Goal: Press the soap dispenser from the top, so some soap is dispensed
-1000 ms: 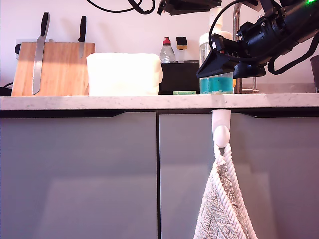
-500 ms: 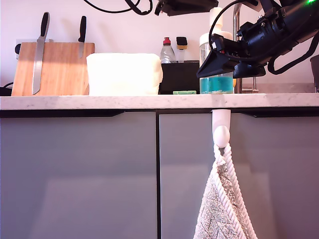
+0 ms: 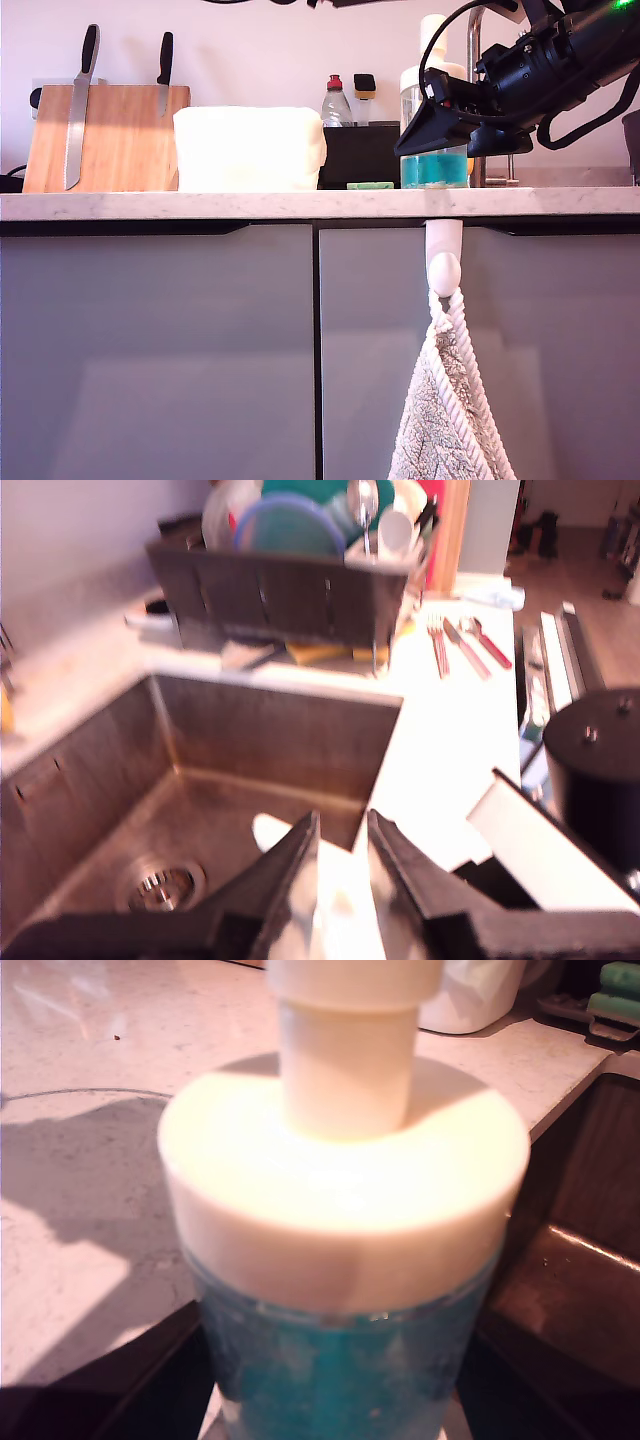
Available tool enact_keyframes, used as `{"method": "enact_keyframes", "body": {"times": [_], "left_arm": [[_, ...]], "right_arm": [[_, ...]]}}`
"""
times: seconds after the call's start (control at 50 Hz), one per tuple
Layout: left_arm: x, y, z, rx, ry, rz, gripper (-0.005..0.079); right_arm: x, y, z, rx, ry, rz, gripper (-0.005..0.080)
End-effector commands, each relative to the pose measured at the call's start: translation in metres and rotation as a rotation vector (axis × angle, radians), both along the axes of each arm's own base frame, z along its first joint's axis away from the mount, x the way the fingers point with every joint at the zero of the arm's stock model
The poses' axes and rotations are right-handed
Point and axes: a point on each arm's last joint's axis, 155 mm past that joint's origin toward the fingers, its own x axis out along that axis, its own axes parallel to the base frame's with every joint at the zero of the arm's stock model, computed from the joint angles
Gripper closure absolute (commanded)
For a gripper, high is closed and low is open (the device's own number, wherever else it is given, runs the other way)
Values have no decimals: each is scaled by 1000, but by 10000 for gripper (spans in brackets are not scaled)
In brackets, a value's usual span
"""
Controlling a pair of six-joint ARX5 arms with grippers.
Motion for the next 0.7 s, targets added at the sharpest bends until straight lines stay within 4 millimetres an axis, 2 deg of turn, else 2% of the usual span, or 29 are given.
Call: {"method": "enact_keyframes", "body": {"times": [0.0, 0.34, 0.68], "left_arm": [[-1, 2, -1, 7, -5, -3, 620], [6, -4, -29, 45, 45, -4, 620], [12, -7, -44, 73, 43, -2, 620]], "right_arm": [[-3, 1, -10, -15, 23, 5, 560], [-3, 1, -10, -15, 23, 5, 560], [-3, 1, -10, -15, 24, 5, 560]]}}
